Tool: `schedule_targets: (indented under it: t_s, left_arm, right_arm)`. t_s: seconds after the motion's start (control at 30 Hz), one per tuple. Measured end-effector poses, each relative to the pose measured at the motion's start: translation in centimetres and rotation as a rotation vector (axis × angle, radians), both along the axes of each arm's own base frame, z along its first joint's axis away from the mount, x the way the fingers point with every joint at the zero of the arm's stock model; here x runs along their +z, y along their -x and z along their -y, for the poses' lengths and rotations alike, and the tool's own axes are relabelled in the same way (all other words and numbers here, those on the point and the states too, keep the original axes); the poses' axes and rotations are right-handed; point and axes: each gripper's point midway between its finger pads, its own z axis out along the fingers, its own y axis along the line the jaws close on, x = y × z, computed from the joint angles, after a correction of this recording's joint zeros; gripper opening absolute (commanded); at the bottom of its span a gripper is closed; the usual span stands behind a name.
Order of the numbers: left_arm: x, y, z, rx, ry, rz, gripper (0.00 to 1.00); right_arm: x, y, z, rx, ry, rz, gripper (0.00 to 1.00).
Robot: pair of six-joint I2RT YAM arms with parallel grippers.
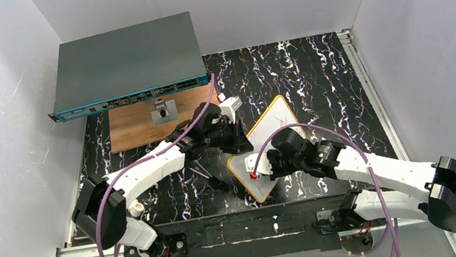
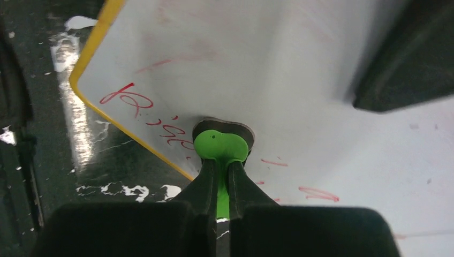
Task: Erase the whiteboard
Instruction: Erase the whiteboard at the center of the board.
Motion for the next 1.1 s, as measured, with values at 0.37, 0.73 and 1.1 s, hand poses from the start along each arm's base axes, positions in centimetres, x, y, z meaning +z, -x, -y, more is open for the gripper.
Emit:
schedule_targets:
  t_s: [0.37,0.73,1.1]
  left_arm:
    - [0.5,0.3,-1.0,0.12,-0.002,0.069,0.0]
    - [0.3,0.5,-2.1,0.232,0.031,0.098,0.0]
    - [0.1,0.3,-3.3,0.306,0.07,0.132,0.0]
  right_arm:
    - [1.0,-3.8,1.6,-0.306,-0.124,-0.101,0.01]
    - [0.7,0.3,-1.8,-0.166,-0.153,-0.267,0.01]
    - [0.7,-5.2,-0.1,-0.489,-0.21,-0.255,0.01]
